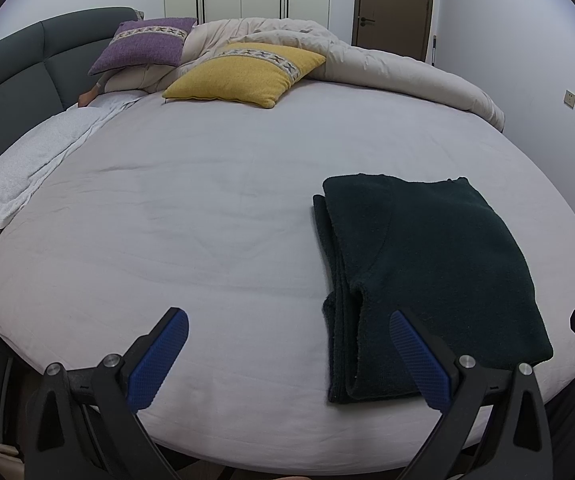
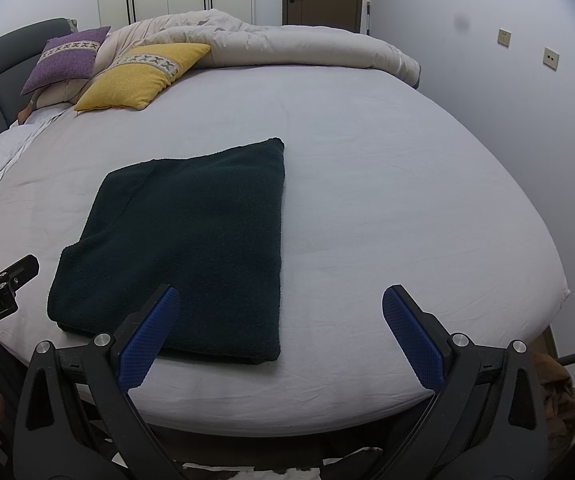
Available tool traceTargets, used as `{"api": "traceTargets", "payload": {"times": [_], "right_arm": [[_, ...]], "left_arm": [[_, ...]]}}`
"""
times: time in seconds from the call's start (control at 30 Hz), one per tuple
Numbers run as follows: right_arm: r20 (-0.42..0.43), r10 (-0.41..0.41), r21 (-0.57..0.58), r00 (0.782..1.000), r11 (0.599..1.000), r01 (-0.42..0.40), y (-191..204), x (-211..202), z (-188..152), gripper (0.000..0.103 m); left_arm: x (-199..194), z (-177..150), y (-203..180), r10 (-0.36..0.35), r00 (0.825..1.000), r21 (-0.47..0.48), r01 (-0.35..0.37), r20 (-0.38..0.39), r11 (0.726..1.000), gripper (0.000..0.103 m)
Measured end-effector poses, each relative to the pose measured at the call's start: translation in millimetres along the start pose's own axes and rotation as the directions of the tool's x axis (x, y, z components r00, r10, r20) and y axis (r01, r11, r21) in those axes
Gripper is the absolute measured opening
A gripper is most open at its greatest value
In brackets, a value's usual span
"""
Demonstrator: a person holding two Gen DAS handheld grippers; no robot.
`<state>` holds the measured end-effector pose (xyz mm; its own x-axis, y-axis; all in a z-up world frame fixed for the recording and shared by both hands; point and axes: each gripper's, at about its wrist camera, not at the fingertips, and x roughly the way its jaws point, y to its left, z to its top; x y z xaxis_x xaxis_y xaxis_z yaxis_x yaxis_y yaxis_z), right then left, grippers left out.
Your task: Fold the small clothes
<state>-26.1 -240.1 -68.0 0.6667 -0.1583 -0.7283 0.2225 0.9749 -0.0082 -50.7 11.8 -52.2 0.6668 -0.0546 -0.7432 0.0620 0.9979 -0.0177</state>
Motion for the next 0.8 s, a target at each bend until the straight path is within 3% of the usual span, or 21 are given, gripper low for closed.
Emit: {"api": "traceTargets", "payload": {"times": [0.8], "right_arm": [[-0.001, 0.002, 0.001, 1.0, 1.0, -0.002, 7.2, 1.5, -1.7, 0.103]], "left_arm": [[0.7, -0.2, -0.4, 0.002, 1.0, 0.005, -0.002, -0.002, 1.0, 0.103]]}}
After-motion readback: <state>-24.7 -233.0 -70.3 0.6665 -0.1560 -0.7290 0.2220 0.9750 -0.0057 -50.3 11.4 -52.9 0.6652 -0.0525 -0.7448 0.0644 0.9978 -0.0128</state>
